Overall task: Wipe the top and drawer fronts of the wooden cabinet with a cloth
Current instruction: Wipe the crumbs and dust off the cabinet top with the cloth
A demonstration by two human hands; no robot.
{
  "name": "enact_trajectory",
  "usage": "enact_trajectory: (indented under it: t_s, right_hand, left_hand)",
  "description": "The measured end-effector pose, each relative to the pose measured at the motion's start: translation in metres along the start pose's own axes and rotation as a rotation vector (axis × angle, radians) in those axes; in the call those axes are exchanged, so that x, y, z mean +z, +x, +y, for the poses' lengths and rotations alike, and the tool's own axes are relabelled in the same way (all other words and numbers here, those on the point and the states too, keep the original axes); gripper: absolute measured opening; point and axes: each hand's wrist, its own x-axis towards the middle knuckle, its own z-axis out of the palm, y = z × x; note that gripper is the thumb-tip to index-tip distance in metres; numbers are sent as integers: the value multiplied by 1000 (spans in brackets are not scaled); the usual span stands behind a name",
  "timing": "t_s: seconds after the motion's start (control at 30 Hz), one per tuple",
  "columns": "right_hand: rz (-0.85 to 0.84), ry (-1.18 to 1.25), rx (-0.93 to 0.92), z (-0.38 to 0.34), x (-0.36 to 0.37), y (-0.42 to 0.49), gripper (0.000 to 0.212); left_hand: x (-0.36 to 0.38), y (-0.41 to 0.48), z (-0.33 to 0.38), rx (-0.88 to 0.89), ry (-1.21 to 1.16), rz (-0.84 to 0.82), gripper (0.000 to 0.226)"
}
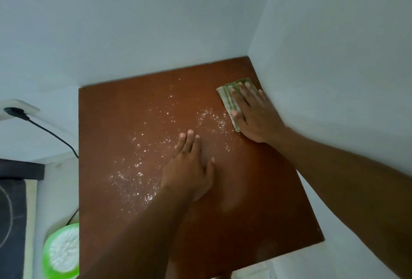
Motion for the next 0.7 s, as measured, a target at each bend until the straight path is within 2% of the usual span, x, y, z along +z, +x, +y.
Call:
enact_trajectory:
  t_s: [0.47,0.7]
  right_hand:
    - [36,22,188,-36,37,-219,62]
    - [260,119,233,-51,57,-303,52]
  left_hand:
    - [-5,-5,4,9,89,-79,83]
    - [-6,-7,3,27,104,-84,85]
